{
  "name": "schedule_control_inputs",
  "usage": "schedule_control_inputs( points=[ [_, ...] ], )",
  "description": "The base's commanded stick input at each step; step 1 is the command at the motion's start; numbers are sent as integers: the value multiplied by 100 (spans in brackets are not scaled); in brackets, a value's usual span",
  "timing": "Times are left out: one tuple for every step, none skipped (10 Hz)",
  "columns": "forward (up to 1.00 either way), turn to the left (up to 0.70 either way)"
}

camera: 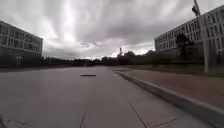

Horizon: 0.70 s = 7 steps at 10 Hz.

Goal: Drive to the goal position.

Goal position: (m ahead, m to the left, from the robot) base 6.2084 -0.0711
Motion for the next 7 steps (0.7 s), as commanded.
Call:
schedule_control_inputs(
  points=[
    [70, 0],
    [70, 0],
    [70, 0],
    [70, 0],
    [70, 0],
    [70, 0],
    [70, 0]
  ],
)
